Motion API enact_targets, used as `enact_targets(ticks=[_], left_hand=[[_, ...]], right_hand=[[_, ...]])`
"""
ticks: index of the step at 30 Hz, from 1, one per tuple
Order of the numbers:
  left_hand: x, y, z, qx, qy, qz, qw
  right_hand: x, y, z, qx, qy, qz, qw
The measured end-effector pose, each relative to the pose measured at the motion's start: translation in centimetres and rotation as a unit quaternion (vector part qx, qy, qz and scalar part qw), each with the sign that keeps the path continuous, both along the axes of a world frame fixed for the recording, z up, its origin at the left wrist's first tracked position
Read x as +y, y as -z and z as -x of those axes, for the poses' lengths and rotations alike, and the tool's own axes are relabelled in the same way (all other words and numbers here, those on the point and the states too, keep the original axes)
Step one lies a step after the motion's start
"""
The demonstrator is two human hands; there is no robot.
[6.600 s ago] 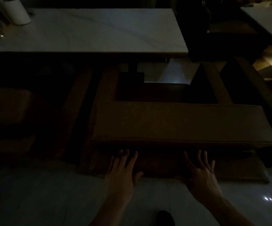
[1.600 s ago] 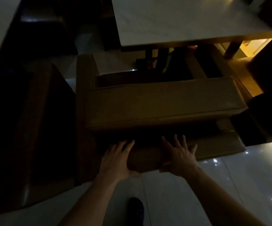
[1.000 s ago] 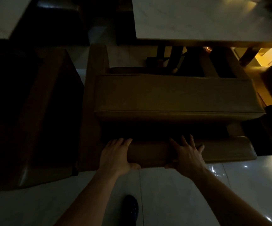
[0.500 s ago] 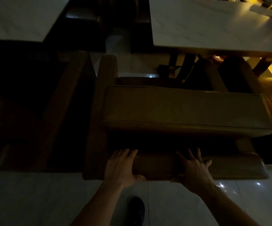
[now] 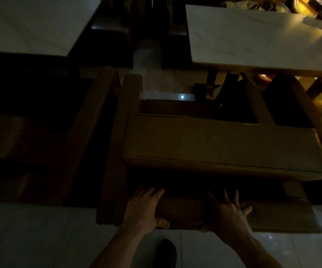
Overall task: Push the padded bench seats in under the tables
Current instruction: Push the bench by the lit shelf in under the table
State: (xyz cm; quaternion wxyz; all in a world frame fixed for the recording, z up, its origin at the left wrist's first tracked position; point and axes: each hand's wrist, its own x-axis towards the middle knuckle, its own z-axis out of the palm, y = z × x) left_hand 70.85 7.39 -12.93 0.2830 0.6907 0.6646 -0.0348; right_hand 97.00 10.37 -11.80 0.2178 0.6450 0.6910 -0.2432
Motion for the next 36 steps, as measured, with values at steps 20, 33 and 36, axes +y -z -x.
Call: enact_targets(ticks=[20, 33, 36], left_hand=[[7.5, -1.1, 2.0, -0.007, -0.005, -0.037, 0.999], [6.4, -0.6, 1.5, -0.024, -0.011, -0.03, 0.999], [6.5, -0.8, 1.6, -0.03, -0.007, -0.025, 0.999]], right_hand=[[6.7, 0.6, 1.7, 0.008, -0.013, -0.048, 0.999], [5.7, -0.1, 1.2, -0.001, -0.028, -0.047, 0.999], [5.8, 0.1, 1.3, -0.005, -0.026, -0.046, 0.999]])
